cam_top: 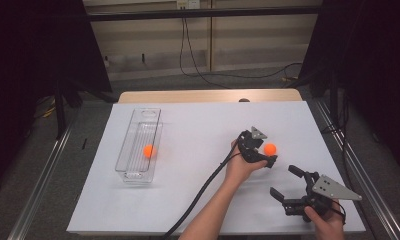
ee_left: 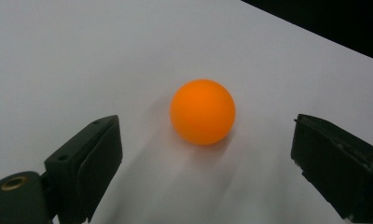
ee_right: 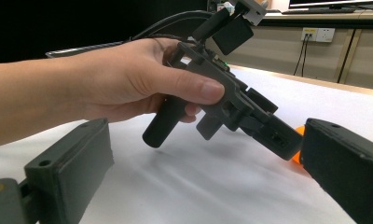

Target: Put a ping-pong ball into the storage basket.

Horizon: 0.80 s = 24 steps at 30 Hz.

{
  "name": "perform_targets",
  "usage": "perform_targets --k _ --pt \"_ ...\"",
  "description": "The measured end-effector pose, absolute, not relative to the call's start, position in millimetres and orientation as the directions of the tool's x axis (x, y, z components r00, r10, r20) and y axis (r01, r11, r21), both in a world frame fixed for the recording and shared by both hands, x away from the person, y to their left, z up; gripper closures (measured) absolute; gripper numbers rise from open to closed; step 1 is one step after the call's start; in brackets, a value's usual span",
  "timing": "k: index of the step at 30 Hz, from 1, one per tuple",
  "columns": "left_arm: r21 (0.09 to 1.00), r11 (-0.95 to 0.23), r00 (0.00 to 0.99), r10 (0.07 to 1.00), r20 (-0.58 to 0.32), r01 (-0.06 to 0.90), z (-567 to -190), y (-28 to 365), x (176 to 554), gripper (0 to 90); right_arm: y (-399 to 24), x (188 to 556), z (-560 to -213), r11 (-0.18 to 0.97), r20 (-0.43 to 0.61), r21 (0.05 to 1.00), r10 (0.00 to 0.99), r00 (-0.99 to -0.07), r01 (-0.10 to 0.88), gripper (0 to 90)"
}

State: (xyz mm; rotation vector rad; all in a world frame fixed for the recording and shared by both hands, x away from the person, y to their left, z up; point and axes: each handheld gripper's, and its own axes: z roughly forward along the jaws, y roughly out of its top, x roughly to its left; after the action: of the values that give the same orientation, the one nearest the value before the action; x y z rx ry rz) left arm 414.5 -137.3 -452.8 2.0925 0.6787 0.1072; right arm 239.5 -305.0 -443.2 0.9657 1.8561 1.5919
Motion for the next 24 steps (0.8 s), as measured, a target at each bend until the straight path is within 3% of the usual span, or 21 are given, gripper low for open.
perform_targets --k 19,24 --pt "0.791 -0.434 0.836 0.521 -0.170 0.432 -454.3 -140.1 418.9 9.3 -304.2 239.4 -443.4 0.064 0.070 0.980 0.780 -0.622 0.191 2.2" --pt "0.791 -0.440 0.841 0.515 -0.164 0.424 -455.5 -143.5 420.1 13.5 -304.6 239.3 -443.3 0.063 0.071 0.980 0.781 -0.621 0.190 2.2"
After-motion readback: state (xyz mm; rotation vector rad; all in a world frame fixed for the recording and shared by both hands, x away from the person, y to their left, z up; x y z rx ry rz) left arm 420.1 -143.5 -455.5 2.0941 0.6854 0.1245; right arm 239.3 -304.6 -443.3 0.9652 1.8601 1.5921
